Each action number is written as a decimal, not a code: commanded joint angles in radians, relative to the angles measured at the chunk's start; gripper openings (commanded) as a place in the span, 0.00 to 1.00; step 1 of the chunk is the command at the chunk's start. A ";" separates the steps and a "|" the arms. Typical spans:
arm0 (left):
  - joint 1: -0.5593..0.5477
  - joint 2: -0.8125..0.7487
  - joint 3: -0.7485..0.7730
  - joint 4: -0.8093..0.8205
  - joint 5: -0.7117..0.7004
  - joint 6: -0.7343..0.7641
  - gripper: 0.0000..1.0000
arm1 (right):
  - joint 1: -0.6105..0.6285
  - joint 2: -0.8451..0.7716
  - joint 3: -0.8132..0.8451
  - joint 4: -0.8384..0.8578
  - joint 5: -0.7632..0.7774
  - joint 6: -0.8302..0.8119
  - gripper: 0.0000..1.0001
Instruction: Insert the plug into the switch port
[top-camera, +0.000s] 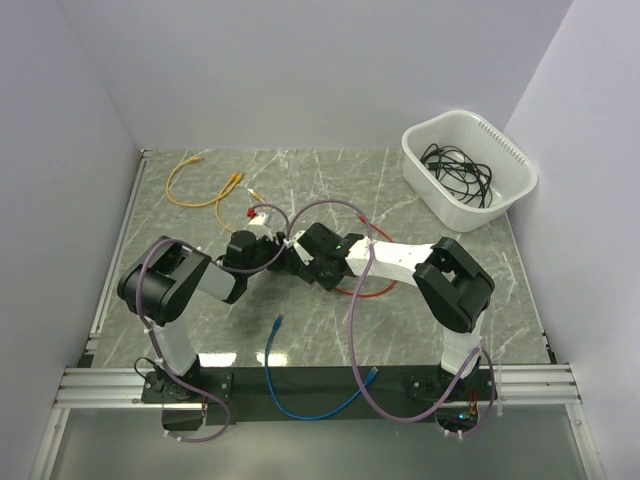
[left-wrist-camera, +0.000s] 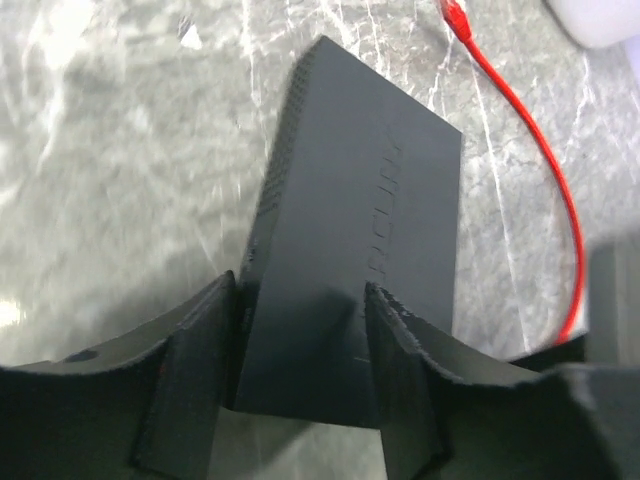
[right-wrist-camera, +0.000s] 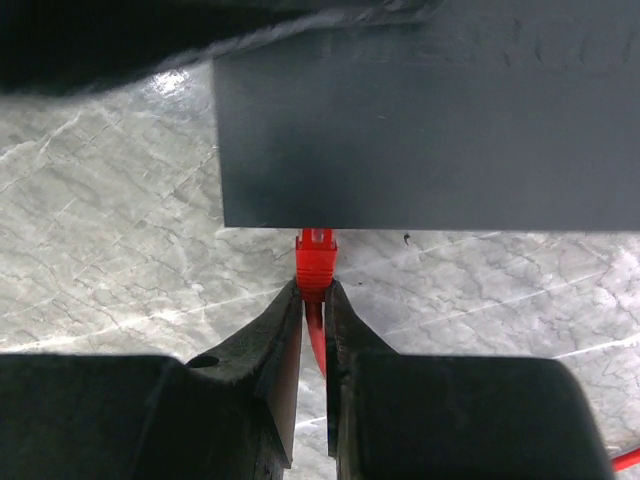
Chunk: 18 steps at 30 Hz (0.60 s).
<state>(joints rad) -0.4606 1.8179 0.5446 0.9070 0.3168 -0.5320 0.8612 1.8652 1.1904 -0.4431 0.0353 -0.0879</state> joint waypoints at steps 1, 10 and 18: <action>-0.136 -0.029 -0.118 -0.168 0.292 -0.198 0.59 | -0.010 0.014 0.054 0.442 -0.020 0.004 0.00; -0.133 -0.137 -0.198 -0.256 0.073 -0.247 0.84 | 0.044 0.035 0.069 0.386 -0.006 0.036 0.00; -0.072 -0.362 -0.095 -0.600 -0.175 -0.212 0.99 | 0.070 -0.081 -0.007 0.333 0.086 0.131 0.50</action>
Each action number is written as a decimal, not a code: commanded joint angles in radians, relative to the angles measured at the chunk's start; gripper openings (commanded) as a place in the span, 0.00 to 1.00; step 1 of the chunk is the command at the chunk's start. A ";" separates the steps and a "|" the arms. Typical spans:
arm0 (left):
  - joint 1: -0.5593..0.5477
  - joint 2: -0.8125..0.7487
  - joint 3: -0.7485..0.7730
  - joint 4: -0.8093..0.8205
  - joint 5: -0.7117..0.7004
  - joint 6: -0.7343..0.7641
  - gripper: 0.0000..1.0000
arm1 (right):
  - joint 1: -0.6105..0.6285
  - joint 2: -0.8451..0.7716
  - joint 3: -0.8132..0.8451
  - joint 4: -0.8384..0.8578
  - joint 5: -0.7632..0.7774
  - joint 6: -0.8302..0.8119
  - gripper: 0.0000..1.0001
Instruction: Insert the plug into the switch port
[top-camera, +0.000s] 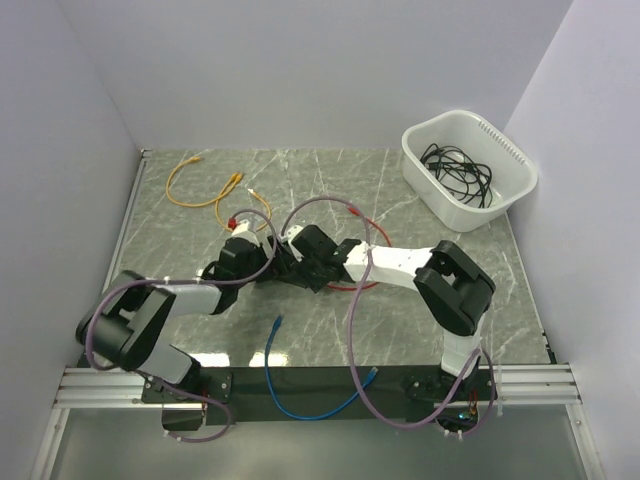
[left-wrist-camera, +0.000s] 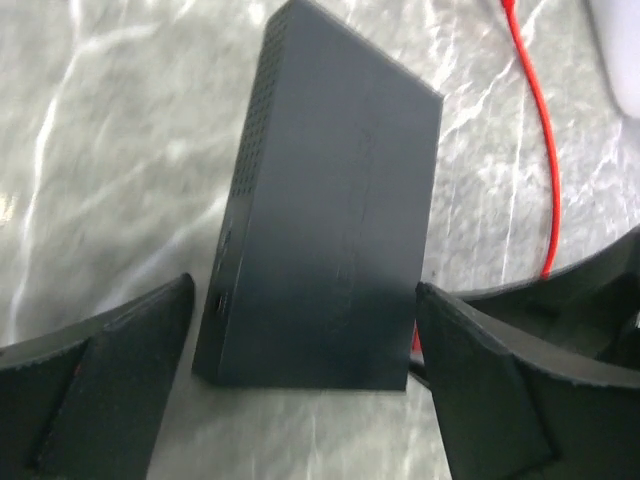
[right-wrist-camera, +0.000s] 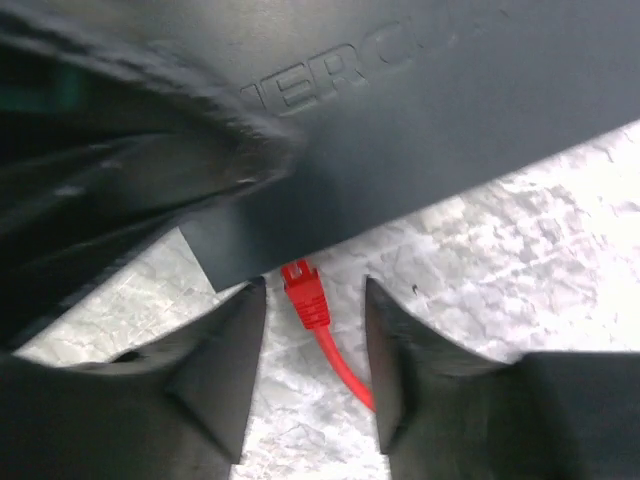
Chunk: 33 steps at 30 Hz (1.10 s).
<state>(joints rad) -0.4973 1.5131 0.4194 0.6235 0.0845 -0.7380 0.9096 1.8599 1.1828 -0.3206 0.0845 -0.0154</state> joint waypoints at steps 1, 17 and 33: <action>-0.024 -0.083 0.041 -0.344 0.019 -0.004 0.99 | 0.023 -0.096 -0.011 0.193 0.047 0.066 0.53; 0.307 -0.180 0.340 -0.605 -0.222 0.032 0.99 | 0.002 -0.314 -0.052 0.086 0.195 0.201 0.91; 0.424 0.478 0.945 -0.594 -0.292 0.328 0.78 | -0.077 -0.292 -0.094 0.104 0.133 0.258 0.90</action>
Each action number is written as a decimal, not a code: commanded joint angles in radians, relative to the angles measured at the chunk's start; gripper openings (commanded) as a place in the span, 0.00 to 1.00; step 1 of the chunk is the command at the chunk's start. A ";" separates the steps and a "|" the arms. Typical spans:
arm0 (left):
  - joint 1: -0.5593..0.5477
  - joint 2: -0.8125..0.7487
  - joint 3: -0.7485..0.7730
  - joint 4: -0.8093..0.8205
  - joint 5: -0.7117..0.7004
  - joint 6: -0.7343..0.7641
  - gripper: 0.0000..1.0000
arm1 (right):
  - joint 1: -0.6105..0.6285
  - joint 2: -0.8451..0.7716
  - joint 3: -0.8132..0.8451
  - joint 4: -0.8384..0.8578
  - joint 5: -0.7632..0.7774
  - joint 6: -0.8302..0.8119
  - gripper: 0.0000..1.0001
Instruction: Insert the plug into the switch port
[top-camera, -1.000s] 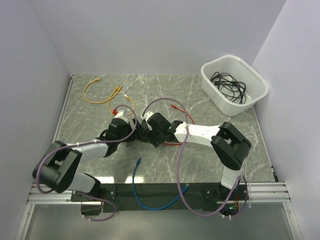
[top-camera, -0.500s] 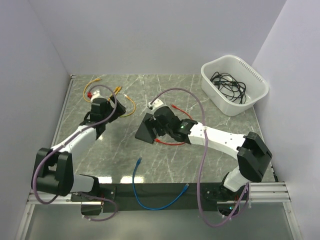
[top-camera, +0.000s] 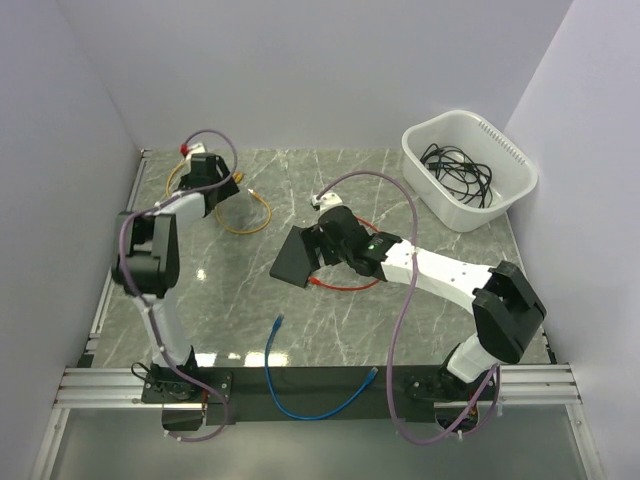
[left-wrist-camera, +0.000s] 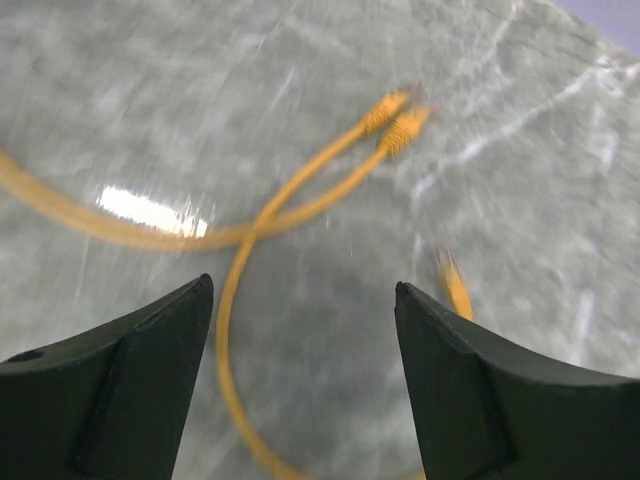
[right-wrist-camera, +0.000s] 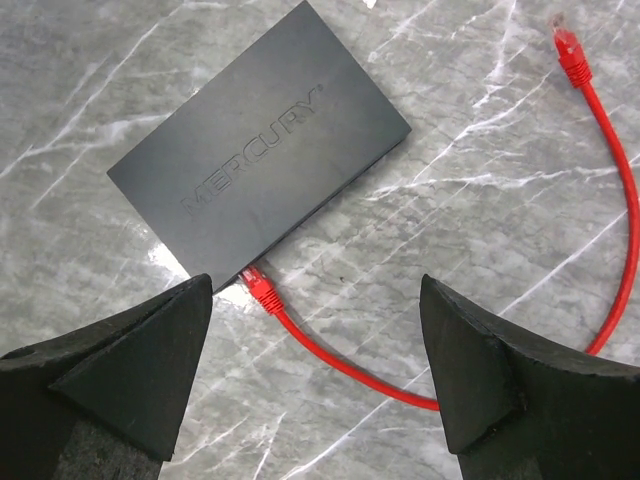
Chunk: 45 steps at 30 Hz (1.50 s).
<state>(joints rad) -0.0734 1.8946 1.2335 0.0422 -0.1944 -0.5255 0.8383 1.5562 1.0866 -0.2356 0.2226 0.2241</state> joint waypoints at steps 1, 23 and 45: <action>0.004 0.130 0.186 -0.089 0.007 0.143 0.77 | -0.008 0.013 0.001 0.019 -0.006 0.021 0.90; -0.026 0.584 0.831 -0.649 0.040 0.311 0.71 | -0.022 0.065 0.007 0.019 -0.045 0.031 0.90; -0.144 -0.044 0.504 -0.372 0.135 0.177 0.00 | -0.067 -0.109 -0.091 0.091 0.119 0.124 0.90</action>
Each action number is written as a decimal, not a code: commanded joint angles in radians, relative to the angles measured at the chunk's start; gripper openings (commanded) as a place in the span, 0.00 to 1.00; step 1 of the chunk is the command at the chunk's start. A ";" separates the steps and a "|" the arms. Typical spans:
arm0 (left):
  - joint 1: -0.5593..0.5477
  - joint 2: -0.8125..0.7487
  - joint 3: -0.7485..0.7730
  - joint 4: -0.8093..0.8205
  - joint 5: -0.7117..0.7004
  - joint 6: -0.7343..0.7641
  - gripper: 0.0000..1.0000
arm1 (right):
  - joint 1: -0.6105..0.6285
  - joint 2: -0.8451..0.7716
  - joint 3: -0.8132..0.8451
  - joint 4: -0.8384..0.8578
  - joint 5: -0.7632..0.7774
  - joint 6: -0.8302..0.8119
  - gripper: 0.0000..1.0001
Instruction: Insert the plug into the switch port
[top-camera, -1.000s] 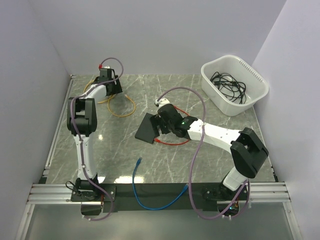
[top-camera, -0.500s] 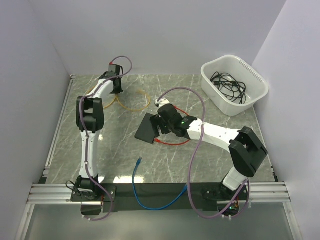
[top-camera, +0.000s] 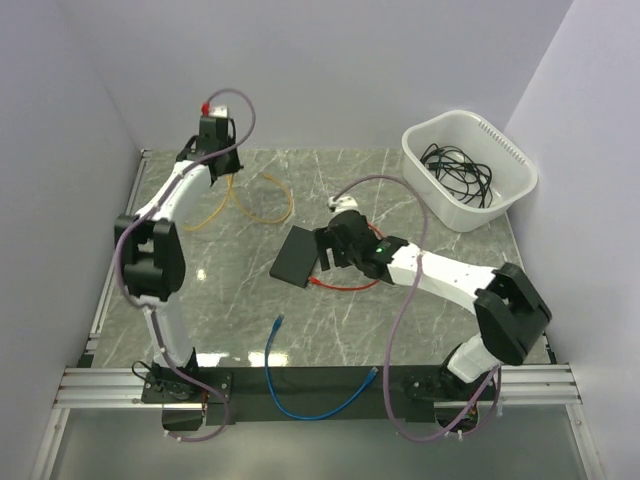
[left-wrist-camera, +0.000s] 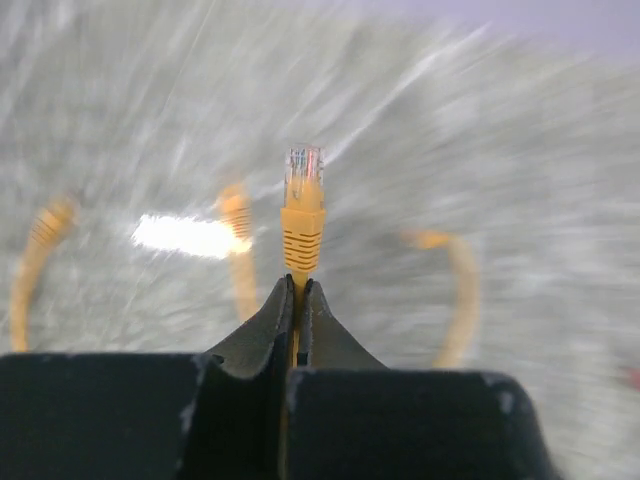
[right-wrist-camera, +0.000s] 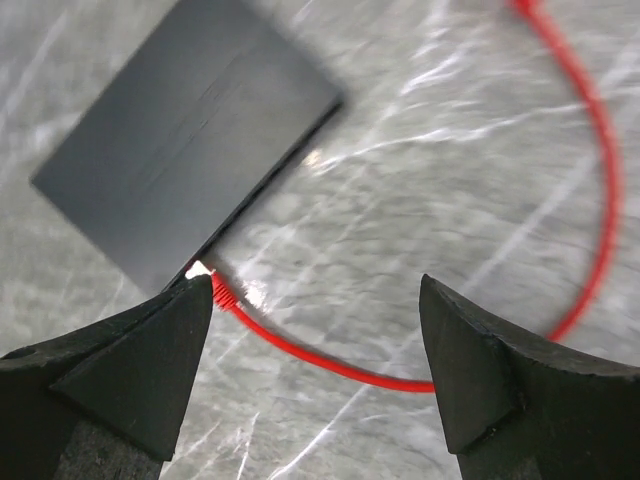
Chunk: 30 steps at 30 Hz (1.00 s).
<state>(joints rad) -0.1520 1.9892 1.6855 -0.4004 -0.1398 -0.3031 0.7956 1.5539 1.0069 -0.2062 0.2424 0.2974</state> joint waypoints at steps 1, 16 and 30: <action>-0.105 -0.159 0.074 0.057 0.077 -0.045 0.00 | -0.025 -0.127 -0.017 0.057 0.122 0.071 0.90; -0.443 -0.286 -0.136 0.264 0.303 -0.292 0.00 | -0.082 -0.577 0.006 -0.185 0.409 0.175 0.91; -0.505 -0.411 -0.774 1.170 0.678 -0.622 0.01 | -0.145 -0.730 -0.211 0.044 0.020 0.164 0.82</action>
<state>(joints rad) -0.6498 1.6440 0.9581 0.4694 0.4438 -0.8547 0.6762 0.8375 0.7952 -0.2707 0.3870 0.4404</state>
